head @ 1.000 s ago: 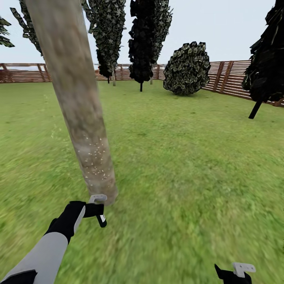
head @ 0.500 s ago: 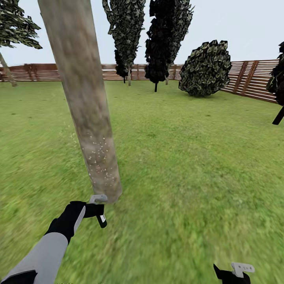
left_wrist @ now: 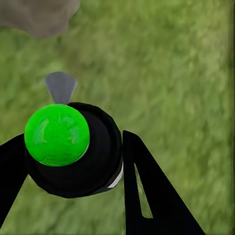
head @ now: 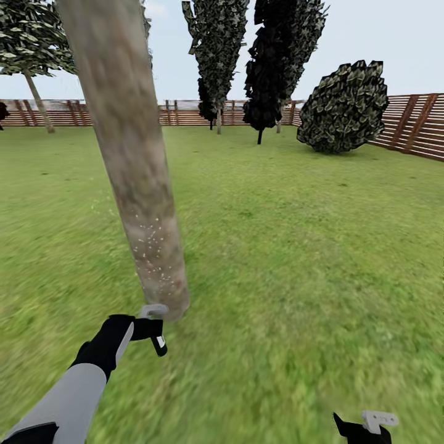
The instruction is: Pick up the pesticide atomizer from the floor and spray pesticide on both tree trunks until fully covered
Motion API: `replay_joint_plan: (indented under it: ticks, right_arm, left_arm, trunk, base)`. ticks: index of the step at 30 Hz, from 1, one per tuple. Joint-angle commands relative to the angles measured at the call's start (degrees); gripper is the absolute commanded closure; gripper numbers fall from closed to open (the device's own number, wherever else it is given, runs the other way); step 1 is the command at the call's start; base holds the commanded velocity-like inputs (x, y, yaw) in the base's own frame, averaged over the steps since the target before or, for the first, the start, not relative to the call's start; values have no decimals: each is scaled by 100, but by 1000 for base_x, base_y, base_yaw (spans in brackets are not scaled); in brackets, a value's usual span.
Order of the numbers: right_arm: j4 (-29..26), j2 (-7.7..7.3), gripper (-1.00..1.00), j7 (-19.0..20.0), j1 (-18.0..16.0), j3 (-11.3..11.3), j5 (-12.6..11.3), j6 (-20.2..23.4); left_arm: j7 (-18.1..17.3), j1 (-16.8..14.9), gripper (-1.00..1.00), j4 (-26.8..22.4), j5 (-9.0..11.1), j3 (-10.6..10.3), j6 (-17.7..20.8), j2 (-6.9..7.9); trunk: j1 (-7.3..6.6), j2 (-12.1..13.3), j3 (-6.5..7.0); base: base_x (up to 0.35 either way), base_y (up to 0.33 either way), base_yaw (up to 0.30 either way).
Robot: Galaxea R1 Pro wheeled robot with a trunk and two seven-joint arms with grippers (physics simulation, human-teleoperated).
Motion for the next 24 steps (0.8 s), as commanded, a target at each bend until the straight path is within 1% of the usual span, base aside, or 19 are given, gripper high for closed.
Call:
replay_joint_plan:
  ticks: [1,10,12,24]
  right_arm:
    - [1,0,-100,0,0,0,0,0]
    - [0,3,-100,0,0,0,0,0]
    - [4,4,-100,0,0,0,0,0]
    - [6,9,-100,0,0,0,0,0]
  left_arm:
    - [3,0,100,0,2,0,0,0]
    - [3,0,100,0,2,0,0,0]
    - [3,0,100,0,2,0,0,0]
    - [3,0,100,0,2,0,0,0]
  trunk:
    - [0,0,0]
    - [0,0,0]
    - [0,0,0]
    - [0,0,0]
  base:
    - [86,-273,1]
    - [13,-273,2]
    - [0,-273,99]
    - [6,-273,261]
